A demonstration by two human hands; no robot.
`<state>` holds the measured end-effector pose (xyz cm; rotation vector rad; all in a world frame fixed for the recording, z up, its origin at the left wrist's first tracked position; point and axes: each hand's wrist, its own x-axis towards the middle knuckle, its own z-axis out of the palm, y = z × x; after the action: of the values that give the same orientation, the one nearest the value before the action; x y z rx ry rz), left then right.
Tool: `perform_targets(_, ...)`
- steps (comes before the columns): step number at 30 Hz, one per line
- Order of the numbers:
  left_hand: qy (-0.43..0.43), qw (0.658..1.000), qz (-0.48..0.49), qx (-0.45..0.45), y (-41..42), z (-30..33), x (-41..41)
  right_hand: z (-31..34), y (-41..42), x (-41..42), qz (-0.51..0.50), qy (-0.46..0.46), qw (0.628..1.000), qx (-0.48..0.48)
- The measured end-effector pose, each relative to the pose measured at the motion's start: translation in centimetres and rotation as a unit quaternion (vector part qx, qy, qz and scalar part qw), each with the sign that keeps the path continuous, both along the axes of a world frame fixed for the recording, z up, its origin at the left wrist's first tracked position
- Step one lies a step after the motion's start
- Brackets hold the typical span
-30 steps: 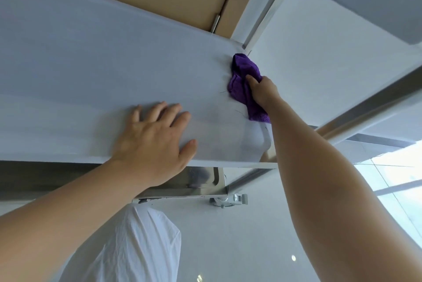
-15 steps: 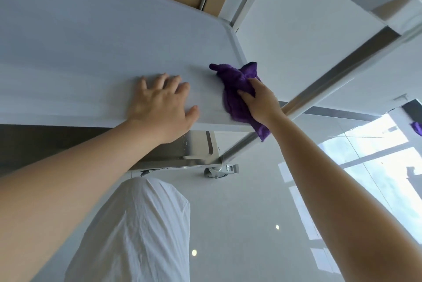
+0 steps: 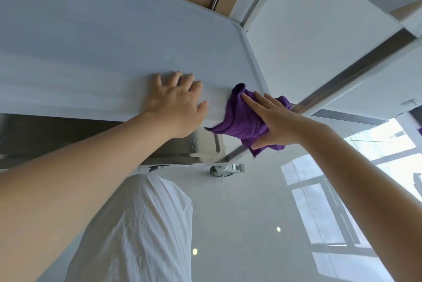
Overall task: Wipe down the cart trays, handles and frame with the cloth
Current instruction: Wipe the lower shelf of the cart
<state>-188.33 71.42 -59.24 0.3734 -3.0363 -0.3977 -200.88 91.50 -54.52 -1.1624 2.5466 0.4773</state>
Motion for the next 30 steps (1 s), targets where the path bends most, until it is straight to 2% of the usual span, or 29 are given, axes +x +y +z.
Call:
perform_targets(2,-0.009,1.000,-0.004,-0.001,0.0,0.0,0.1,-1.7,0.1,-0.3,0.035,0.050,0.998,-0.026)
perform_targets(7,-0.013,1.000,0.000,-0.005,0.3,0.1,-0.1,-3.8,0.4,-0.5,0.089,0.118,0.973,-0.178)
perform_targets(14,-0.033,0.999,0.002,0.011,0.3,0.3,-0.1,-5.6,-1.6,0.3,0.146,0.190,0.941,-0.239)
perform_targets(18,-0.006,0.999,0.004,0.037,0.4,0.1,-0.3,-6.7,-4.1,2.1,0.165,0.223,0.919,-0.280)
perform_targets(23,0.048,0.985,-0.010,0.163,-0.1,0.5,-0.2,-7.1,-5.8,3.0,0.157,0.209,0.917,-0.301)
perform_targets(26,0.153,0.938,-0.027,0.309,-1.4,1.5,1.2,-6.9,-5.7,3.1,0.152,0.222,0.915,-0.302)
perform_targets(27,0.163,0.939,-0.035,0.300,-2.3,1.5,2.5,-6.8,-5.6,3.2,0.150,0.225,0.915,-0.300)
perform_targets(28,0.171,0.956,-0.043,0.234,-3.3,1.4,3.8,-6.8,-5.5,3.2,0.149,0.229,0.915,-0.298)
perform_targets(30,0.167,0.984,-0.043,0.034,-5.4,0.3,6.6,-6.8,-5.4,3.2,0.149,0.231,0.915,-0.296)
